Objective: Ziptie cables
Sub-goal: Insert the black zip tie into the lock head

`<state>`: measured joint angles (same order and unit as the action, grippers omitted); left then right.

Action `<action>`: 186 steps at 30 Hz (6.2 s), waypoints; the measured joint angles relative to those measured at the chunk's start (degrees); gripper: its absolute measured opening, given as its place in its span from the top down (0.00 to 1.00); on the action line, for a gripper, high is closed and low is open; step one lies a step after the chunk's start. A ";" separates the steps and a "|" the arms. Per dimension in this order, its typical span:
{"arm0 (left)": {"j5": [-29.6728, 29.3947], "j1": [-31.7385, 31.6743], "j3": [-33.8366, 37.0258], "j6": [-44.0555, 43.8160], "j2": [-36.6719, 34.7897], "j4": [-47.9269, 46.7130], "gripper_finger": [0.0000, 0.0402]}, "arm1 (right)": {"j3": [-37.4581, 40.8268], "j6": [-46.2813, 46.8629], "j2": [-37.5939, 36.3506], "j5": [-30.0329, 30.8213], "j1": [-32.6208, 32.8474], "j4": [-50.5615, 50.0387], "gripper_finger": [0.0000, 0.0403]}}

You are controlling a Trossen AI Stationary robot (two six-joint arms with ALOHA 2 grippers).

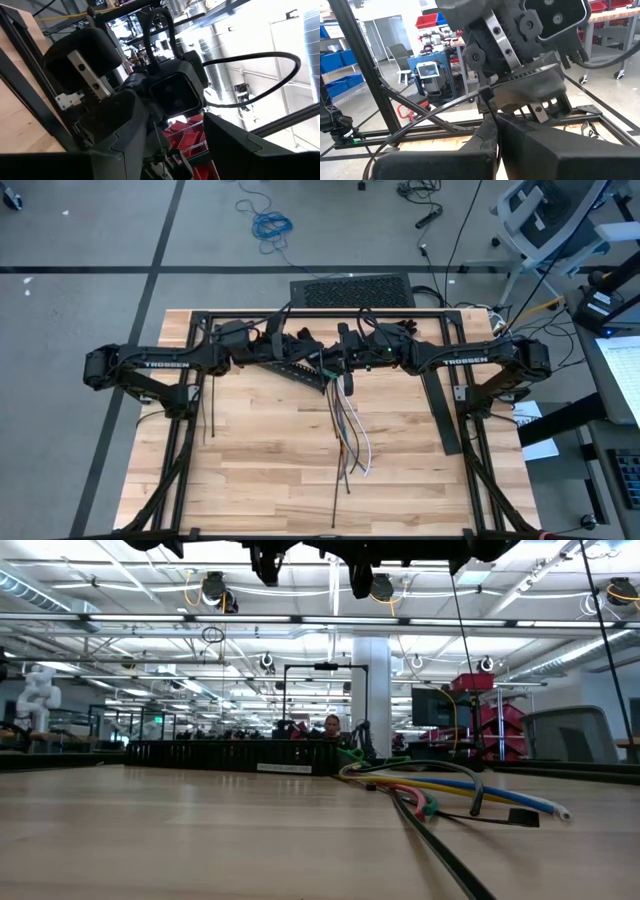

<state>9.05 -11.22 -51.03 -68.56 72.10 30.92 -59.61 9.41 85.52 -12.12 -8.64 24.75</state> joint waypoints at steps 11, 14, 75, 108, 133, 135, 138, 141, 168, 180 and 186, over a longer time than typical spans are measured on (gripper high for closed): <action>1.41 0.11 0.00 0.33 0.48 -0.59 0.72 | 0.00 0.00 0.00 0.00 0.00 0.24 1.00; 1.41 0.11 0.00 1.50 0.48 -0.67 0.83 | 0.00 0.00 0.00 0.00 -0.02 0.25 1.00; 2.04 -1.32 0.02 6.92 -0.90 -7.19 1.00 | 0.02 6.45 1.31 1.84 0.07 -0.87 0.70; 2.02 -3.76 0.02 7.46 -3.19 -10.76 1.00 | 0.02 5.14 1.27 3.30 -0.76 -0.94 0.99; 2.37 -6.95 0.02 9.37 -4.25 -7.85 1.00 | -0.09 6.39 1.14 2.75 -0.68 -5.10 1.00; 2.37 -7.56 0.02 9.39 -4.60 -7.88 1.00 | -0.09 6.43 1.14 2.75 -0.62 -5.80 1.00; 2.37 -8.51 0.02 9.40 -5.31 -7.38 1.00 | -0.07 6.45 1.16 2.78 -0.65 -7.40 1.00; 2.37 -9.38 0.02 9.49 -5.81 -6.99 1.00 | -0.04 6.63 1.38 2.73 -0.63 -7.79 1.00; 2.29 -17.13 -0.15 10.67 -12.25 -1.84 1.00 | -0.10 8.08 2.40 3.21 -0.70 -10.43 1.00; 2.85 -13.83 -0.31 13.63 -10.34 -3.95 0.94 | 0.13 9.07 2.60 2.82 -0.57 -9.45 1.00; 4.51 -13.57 -0.31 13.47 -10.32 -4.24 0.77 | 0.13 9.90 2.58 2.88 -0.61 -9.86 0.98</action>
<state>13.56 -24.79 -51.33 -55.09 61.78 26.68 -59.48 19.31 88.09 -9.24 -9.26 14.90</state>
